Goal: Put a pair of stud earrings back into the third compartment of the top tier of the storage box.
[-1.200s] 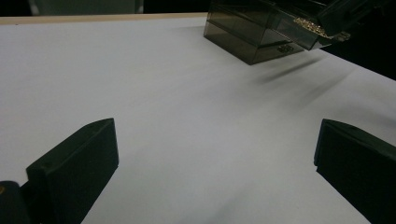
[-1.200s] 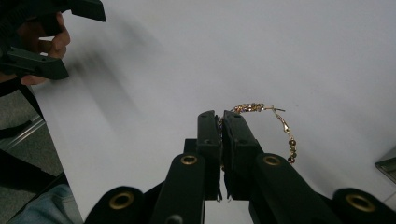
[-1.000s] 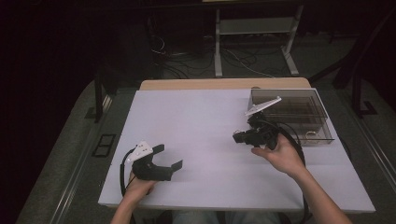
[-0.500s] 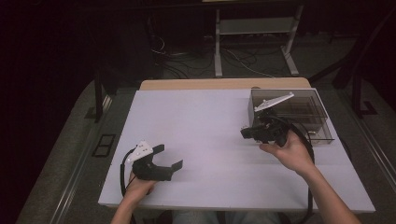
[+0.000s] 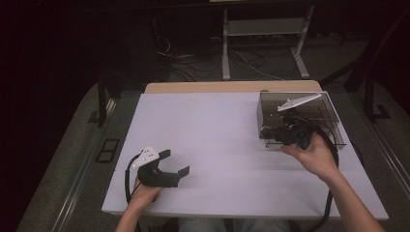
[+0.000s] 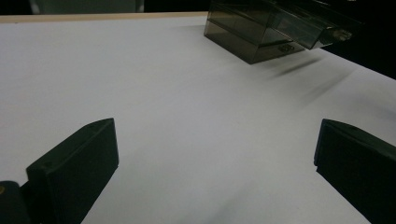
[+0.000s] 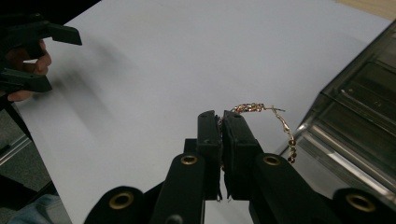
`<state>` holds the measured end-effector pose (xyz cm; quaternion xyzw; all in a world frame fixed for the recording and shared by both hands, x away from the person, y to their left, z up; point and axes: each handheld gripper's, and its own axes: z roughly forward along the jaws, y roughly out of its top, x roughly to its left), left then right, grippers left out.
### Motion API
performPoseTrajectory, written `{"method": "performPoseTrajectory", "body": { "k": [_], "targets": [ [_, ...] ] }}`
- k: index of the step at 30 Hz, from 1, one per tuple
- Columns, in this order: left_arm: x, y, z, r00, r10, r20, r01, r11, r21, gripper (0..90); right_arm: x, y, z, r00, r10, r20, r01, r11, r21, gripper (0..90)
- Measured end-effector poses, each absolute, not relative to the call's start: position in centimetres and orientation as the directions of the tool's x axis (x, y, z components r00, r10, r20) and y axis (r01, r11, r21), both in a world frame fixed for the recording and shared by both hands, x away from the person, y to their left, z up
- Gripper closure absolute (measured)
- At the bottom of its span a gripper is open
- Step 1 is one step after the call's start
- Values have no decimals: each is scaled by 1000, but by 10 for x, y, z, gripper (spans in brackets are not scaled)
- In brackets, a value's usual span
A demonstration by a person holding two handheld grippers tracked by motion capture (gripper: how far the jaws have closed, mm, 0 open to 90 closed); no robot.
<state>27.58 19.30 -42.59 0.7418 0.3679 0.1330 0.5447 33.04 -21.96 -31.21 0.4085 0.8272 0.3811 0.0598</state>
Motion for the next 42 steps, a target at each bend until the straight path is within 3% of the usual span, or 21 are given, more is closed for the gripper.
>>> {"method": "performPoseTrajectory", "body": {
  "k": [21, 42],
  "targets": [
    [276, 192, -426, 690, 693, -211, 405, -127, 906, 0, 330, -266, -306, -587, 781, 215, 656, 303, 691, 850],
    [276, 193, -426, 692, 693, -200, 399, -137, 907, 0, 331, -319, -323, -473, 846, 244, 706, 199, 680, 850]
  ]
}}
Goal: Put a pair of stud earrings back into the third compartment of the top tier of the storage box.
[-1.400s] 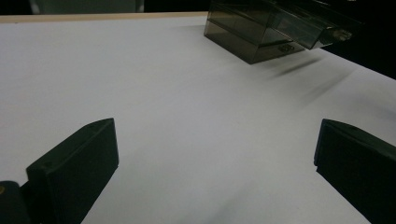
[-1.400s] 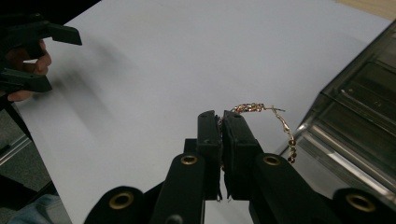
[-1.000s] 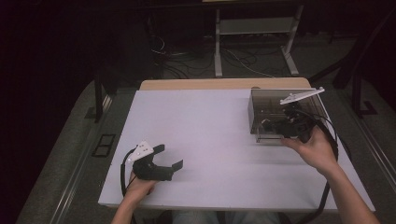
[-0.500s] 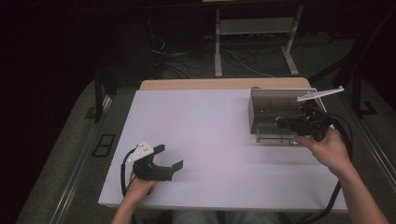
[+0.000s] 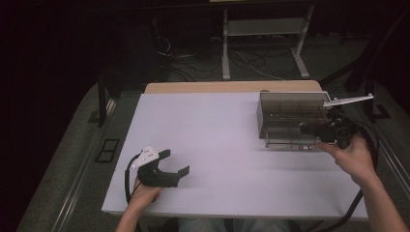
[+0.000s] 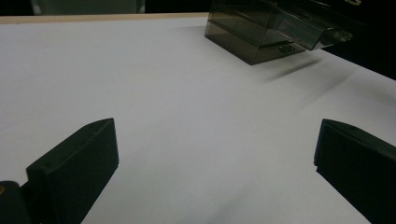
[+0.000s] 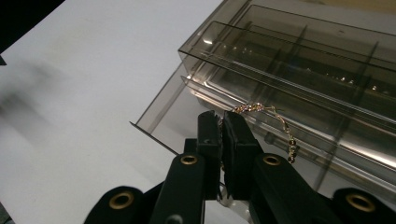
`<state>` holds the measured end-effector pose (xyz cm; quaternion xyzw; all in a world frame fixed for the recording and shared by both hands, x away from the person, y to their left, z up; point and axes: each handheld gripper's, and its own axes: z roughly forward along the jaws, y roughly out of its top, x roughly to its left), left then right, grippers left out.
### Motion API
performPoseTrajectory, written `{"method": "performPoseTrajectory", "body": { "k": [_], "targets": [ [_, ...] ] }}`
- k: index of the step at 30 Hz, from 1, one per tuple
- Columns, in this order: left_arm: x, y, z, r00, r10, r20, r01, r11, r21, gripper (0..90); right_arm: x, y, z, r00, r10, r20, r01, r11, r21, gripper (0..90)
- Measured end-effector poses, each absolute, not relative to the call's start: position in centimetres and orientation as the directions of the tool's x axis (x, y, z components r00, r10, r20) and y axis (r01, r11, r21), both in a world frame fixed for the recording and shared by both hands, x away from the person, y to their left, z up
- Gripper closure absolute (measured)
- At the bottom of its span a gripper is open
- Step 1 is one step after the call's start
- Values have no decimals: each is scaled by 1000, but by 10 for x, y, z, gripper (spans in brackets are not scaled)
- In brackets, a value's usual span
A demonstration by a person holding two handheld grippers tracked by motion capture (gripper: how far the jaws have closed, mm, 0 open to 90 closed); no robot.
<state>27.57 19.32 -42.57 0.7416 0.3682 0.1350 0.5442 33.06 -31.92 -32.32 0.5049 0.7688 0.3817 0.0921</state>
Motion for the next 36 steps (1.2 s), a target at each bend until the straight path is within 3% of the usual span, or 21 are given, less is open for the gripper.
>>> {"method": "performPoseTrajectory", "body": {
  "k": [24, 36],
  "targets": [
    [275, 193, -424, 691, 695, -197, 396, -137, 908, 0, 325, -370, -349, -354, 891, 283, 718, 66, 693, 850],
    [276, 192, -426, 691, 695, -200, 402, -139, 905, 0, 331, -379, -367, -326, 904, 276, 748, 68, 660, 850]
  ]
}}
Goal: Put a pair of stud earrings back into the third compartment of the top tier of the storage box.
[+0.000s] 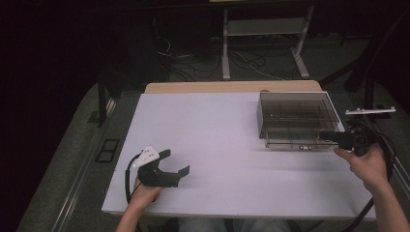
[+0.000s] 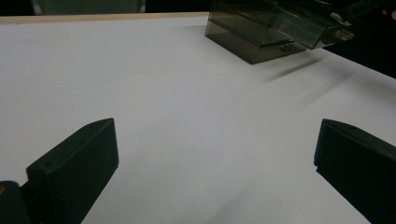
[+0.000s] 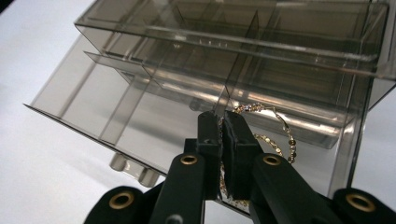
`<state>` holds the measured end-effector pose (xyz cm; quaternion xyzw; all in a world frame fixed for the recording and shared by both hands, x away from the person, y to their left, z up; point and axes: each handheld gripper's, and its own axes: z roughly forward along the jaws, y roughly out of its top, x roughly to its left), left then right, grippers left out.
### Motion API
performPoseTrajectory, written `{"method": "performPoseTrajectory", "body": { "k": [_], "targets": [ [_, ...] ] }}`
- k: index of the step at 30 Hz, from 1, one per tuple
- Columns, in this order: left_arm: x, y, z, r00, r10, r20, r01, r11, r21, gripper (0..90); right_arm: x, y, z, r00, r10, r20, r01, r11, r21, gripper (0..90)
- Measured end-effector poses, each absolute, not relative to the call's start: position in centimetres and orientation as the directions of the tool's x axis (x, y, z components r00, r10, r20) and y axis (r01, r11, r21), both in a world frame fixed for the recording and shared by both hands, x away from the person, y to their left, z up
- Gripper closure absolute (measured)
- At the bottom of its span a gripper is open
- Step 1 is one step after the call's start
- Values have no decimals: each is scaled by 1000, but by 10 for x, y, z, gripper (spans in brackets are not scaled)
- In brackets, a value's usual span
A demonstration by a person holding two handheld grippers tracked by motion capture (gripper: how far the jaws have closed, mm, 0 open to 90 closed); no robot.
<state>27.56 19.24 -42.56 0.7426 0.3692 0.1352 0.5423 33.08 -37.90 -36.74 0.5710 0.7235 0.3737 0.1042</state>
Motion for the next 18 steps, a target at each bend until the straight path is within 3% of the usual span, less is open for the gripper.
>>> {"method": "performPoseTrajectory", "body": {
  "k": [5, 18],
  "targets": [
    [275, 193, -426, 689, 696, -200, 402, -137, 905, 0, 332, -380, -371, -320, 905, 280, 751, 63, 657, 841],
    [275, 193, -426, 687, 698, -203, 404, -134, 905, 0, 324, -385, -356, -310, 906, 289, 721, 26, 692, 670]
  ]
}}
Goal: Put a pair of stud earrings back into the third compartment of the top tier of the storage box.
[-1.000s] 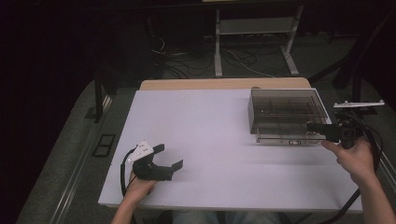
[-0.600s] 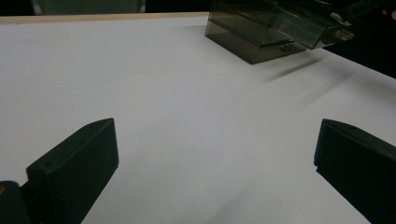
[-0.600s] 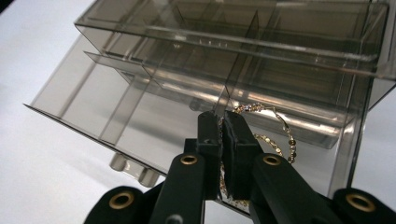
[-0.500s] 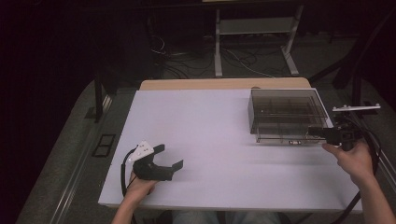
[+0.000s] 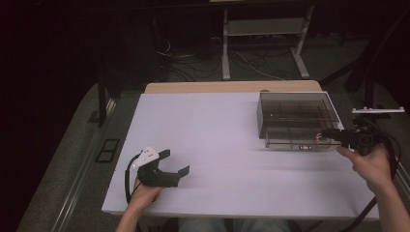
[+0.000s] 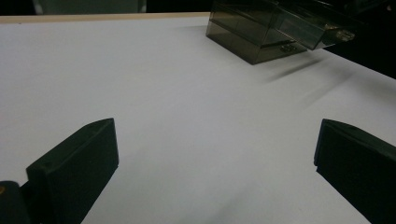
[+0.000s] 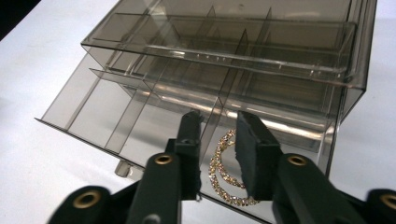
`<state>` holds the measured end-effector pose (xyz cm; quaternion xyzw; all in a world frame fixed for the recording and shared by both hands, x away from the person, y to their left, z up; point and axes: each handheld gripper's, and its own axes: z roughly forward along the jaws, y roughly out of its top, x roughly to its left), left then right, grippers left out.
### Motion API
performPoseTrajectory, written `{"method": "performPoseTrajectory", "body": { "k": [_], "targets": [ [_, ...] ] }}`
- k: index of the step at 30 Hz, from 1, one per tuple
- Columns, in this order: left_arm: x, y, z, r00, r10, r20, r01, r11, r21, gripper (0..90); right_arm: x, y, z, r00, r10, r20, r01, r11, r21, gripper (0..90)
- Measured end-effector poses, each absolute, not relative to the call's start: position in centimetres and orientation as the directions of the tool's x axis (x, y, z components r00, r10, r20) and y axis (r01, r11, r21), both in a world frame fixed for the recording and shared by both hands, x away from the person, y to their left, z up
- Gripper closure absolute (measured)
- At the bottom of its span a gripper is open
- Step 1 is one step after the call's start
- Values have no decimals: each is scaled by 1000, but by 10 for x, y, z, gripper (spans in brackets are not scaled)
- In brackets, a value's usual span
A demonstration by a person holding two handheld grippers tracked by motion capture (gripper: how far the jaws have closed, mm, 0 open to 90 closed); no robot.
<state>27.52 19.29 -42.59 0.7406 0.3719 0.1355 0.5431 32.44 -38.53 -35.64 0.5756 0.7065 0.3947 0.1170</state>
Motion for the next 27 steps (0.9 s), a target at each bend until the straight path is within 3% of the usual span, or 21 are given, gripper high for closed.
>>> {"method": "performPoseTrajectory", "body": {
  "k": [5, 18, 27],
  "targets": [
    [275, 193, -426, 688, 697, -202, 403, -135, 905, 0, 320, -383, -350, -321, 905, 279, 708, 34, 705, 573],
    [275, 192, -426, 689, 697, -200, 403, -140, 904, 0, 306, -373, -336, -398, 881, 256, 670, 89, 737, 204],
    [275, 192, -426, 688, 698, -200, 403, -139, 904, 0, 296, -361, -336, -495, 830, 255, 661, 170, 731, 204]
  ]
}}
